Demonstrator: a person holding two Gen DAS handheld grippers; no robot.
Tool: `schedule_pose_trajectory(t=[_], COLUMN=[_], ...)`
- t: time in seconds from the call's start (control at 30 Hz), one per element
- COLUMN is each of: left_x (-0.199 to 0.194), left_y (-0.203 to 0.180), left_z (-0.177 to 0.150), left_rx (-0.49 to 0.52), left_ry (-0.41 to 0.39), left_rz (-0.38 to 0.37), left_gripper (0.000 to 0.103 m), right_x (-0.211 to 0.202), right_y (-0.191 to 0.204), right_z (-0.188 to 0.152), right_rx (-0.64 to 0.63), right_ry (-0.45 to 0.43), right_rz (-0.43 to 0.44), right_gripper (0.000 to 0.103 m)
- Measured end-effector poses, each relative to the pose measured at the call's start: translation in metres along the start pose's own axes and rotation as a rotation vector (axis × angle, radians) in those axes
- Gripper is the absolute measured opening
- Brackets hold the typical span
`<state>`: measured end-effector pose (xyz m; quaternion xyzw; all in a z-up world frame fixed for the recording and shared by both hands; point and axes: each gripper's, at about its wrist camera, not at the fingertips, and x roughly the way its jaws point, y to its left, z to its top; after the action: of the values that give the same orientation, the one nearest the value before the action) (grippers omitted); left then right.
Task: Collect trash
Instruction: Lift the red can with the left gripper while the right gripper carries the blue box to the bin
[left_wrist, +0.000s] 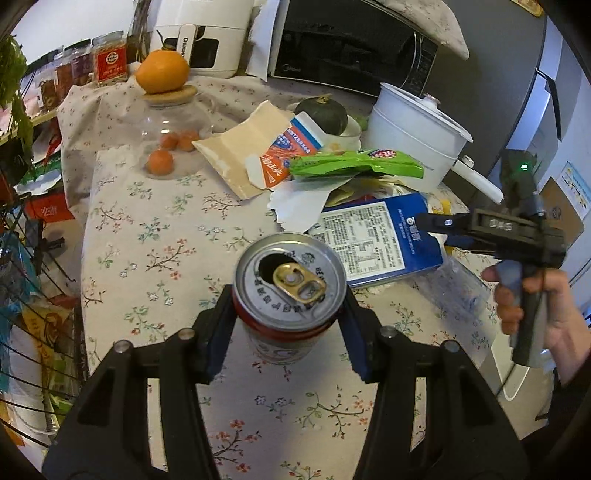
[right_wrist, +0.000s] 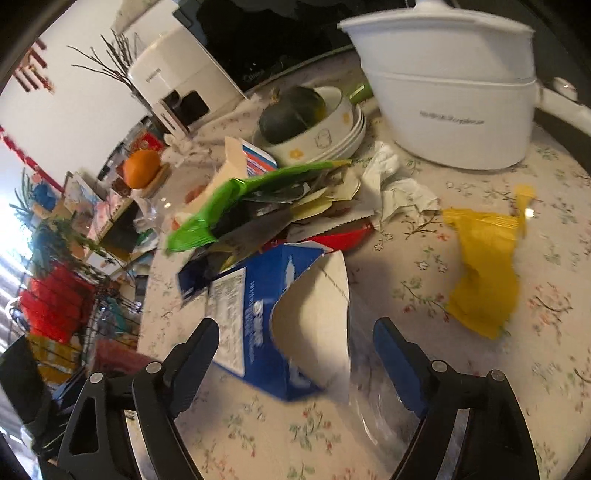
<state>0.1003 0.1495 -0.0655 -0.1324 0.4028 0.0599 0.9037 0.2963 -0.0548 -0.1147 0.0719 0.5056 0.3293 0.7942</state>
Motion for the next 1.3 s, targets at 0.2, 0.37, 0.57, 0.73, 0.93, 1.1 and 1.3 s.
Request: schedule_pose_trajectory(t=[0.2, 0.37, 0.57, 0.73, 0.93, 1.1, 1.3], left_x=[0.0, -0.002, -0.01, -0.025, -0.041, -0.052, -0.066], left_y=[0.0, -0.001, 0.001, 0.0, -0.003, -0.011, -0.034], left_z=[0.002, 0.002, 0.001, 0.002, 0.001, -0.004, -0.011], left_rx=[0.002, 0.0, 0.002, 0.002, 0.005, 0.015, 0.06], left_ry=[-0.001, -0.004, -0.027, -0.055, -0.085, -0.096, -0.115], left_rz=[-0.012, -0.01, -0.001, -0.004, -0.014, -0.034, -0.074], left_gripper=[0.055, 0.055, 0.055, 0.055, 0.055, 0.055, 0.055], right_x=[0.009, -0.008, -0.03, -0.057, -0.094, -0.137, -0.219], right_y=[-0.005, 0.004, 0.028, 0.049, 0.059, 0.056, 0.046], right_z=[0.001, 0.001, -0.007, -0.012, -0.022, -0.031, -0.047], right_rx=[0.021, 0.019, -0.016, -0.045, -0.07, -0.05, -0.031], right_ry=[-0.013, -0.041, -0.04, -0.06, -0.093, -0.14, -0.264], right_rz=[0.011, 0.085, 0.101, 0.122, 0.098, 0.094, 0.095], right_gripper=[0.071, 0.026, 0.02, 0.002, 0.002, 0.002, 0.002])
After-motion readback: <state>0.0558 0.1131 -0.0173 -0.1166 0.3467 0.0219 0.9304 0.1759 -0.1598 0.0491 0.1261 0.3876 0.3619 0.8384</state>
